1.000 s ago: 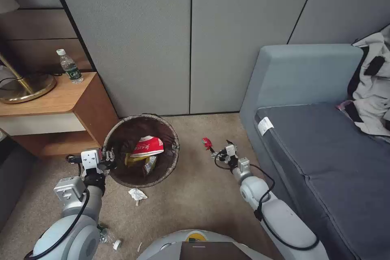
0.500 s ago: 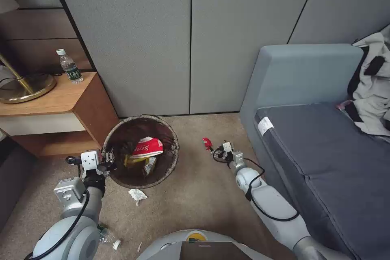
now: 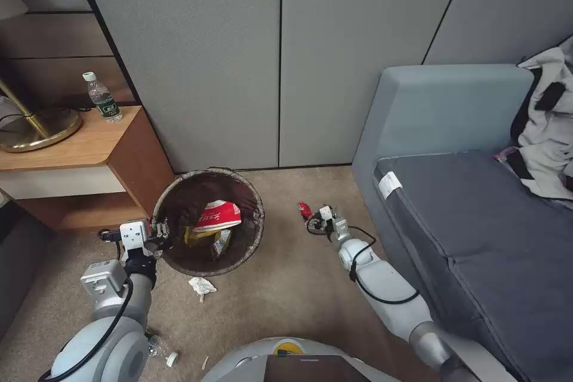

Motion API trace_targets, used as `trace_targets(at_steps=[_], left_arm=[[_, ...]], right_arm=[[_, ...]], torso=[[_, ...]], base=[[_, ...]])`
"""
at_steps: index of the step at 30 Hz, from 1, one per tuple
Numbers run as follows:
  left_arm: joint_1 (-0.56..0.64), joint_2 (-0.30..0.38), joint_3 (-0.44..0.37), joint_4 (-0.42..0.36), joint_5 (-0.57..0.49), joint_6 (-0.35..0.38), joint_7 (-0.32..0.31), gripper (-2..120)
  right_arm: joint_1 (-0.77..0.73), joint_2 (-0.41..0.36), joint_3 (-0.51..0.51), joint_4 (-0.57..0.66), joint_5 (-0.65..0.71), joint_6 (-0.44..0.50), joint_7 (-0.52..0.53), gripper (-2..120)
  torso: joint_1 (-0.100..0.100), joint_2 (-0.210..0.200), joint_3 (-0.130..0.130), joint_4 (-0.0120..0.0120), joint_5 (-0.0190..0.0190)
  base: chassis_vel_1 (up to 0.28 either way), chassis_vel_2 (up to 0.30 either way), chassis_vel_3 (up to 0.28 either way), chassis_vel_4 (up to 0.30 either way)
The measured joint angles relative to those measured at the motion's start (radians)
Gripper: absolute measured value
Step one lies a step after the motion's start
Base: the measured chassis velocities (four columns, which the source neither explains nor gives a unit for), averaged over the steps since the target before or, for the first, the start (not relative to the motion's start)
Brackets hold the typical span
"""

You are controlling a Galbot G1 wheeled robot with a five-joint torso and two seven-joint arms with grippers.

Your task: Pick up the trash bin, then pick up the garbage from the floor and place it into the trash bin.

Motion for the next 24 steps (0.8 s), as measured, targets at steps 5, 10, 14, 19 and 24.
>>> trace_targets(at_steps=[5,10,14,19,24], left_arm=[[-0.001,-0.002,0.000,0.000,0.001,0.000,0.000,3],[-0.003,-0.003,0.000,0.000,0.001,0.000,0.001,3],[-0.006,-0.005,0.001,0.000,0.002,0.000,0.001,3],[-0.006,-0.005,0.001,0.000,0.003,0.000,0.002,3],[-0.008,-0.005,0.000,0.000,0.003,0.000,0.002,3]], right_arm=[[0.039,0.032,-0.001,-0.069,-0.023,0.019,-0.009,100],[0.062,0.048,-0.001,-0.110,-0.030,0.030,-0.020,100],[0.084,0.065,-0.001,-0.154,-0.034,0.039,-0.041,100],[0.116,0.092,0.001,-0.215,-0.036,0.052,-0.059,100],[0.165,0.135,0.006,-0.318,-0.046,0.069,-0.072,100]], torso=[[0.000,0.000,0.000,0.0002,0.0001],[0.000,0.000,0.000,-0.0001,0.0001],[0.000,0.000,0.000,-0.0001,0.0001],[0.000,0.000,0.000,-0.0001,0.0001],[0.000,0.000,0.000,0.0000,0.0002]], base=[[0.000,0.000,0.000,0.000],[0.000,0.000,0.000,0.000],[0.000,0.000,0.000,0.000],[0.000,0.000,0.000,0.000],[0.000,0.000,0.000,0.000]])
